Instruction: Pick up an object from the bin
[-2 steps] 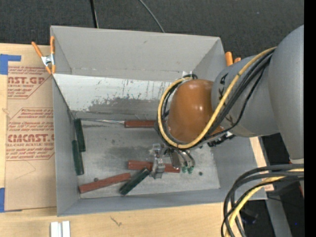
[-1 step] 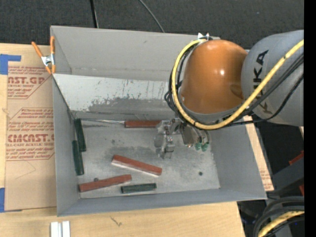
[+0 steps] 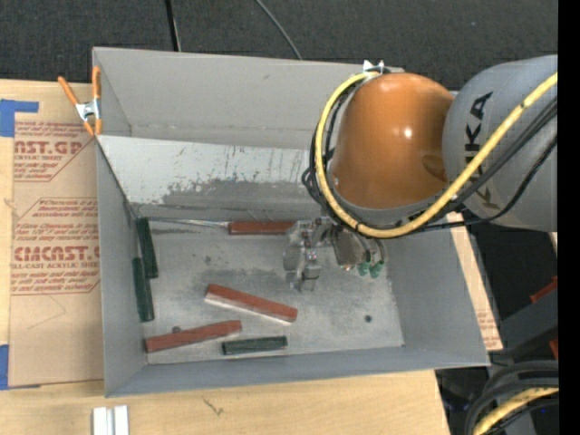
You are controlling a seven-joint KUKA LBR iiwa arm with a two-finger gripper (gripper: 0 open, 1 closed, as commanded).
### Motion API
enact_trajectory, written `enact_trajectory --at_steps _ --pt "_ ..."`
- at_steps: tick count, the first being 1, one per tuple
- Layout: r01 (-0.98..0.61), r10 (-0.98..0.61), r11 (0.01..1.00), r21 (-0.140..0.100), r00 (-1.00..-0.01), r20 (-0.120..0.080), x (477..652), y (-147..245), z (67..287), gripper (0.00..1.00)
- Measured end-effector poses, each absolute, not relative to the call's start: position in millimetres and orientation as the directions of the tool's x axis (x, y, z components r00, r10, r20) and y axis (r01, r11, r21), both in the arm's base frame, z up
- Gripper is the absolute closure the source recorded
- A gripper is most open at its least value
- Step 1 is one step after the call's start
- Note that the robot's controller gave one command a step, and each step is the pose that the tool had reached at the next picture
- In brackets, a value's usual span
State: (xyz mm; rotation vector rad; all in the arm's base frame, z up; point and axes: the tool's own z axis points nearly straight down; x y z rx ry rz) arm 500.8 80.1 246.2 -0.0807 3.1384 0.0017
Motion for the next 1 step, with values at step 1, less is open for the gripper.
enact_trajectory --at_steps 1 --pt "-0.04 -0.04 0.999 0.001 -0.999 0.0 504.2 134.6 177.5 0.0"
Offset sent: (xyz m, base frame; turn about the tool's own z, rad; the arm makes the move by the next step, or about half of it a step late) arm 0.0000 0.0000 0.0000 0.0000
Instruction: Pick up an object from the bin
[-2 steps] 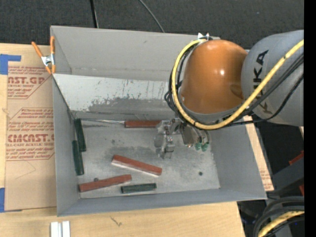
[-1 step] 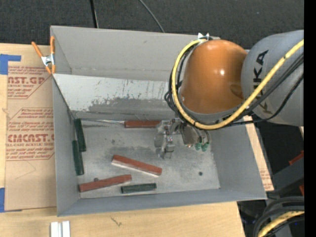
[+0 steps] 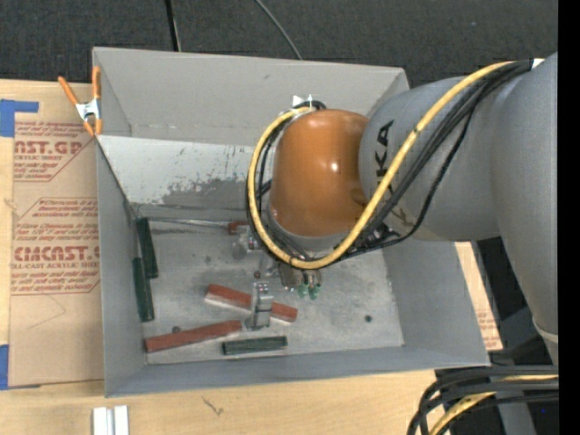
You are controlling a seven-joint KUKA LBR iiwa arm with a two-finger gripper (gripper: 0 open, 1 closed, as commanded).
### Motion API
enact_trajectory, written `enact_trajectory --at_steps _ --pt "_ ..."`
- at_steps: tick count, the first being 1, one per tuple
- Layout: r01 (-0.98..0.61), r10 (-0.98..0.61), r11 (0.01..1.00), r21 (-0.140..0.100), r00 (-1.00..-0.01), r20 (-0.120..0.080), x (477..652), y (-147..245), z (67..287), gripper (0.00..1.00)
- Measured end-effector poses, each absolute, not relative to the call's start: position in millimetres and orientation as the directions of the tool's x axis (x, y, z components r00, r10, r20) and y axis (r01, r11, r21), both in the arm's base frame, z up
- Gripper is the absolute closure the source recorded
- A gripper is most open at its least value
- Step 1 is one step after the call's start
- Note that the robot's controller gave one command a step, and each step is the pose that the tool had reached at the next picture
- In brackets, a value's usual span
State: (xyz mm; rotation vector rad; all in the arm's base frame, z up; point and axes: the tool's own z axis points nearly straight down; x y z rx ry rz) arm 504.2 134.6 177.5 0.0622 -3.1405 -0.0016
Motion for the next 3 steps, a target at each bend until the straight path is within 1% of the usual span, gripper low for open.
enact_trajectory --at_steps 1,2,3 --pt "-0.039 -0.039 0.999 0.001 -0.999 -0.001 504.7 134.3 177.9 0.0" --pt "-0.048 -0.048 0.999 0.002 -0.999 -0.01 516.0 129.7 135.7 0.0" --pt "-0.116 -0.116 0.993 0.001 -0.993 -0.001 484.2 126.9 72.8 1.0"
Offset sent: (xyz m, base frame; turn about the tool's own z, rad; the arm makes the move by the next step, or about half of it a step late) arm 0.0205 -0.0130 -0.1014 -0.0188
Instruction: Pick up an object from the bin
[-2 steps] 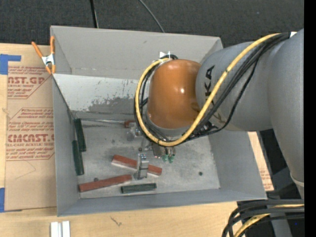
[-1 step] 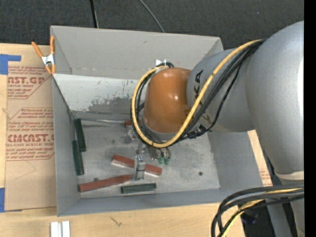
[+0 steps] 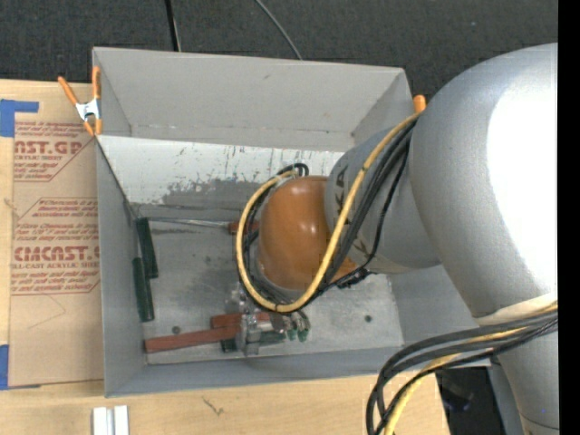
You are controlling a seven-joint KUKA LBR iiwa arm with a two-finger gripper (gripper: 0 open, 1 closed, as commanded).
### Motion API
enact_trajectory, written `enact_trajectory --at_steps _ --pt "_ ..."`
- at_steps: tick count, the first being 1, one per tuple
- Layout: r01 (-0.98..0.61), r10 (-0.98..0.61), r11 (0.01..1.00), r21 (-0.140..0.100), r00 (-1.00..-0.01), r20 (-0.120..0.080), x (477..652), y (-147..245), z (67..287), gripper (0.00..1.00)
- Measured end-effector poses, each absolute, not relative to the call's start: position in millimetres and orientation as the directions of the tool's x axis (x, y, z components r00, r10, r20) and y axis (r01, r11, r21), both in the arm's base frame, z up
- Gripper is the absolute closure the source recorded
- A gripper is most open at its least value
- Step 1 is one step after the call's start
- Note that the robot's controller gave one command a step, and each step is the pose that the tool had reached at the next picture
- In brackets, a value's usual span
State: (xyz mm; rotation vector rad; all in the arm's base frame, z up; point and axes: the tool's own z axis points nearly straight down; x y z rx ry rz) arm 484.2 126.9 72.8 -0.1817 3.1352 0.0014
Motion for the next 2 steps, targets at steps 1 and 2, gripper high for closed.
enact_trajectory --at_steps 1,2 --pt "-0.116 -0.116 0.993 0.001 -0.993 -0.001 484.2 126.9 72.8 1.0" --pt "-0.12 -0.12 0.993 0.0 -0.993 -0.004 506.4 131.9 225.3 1.0"
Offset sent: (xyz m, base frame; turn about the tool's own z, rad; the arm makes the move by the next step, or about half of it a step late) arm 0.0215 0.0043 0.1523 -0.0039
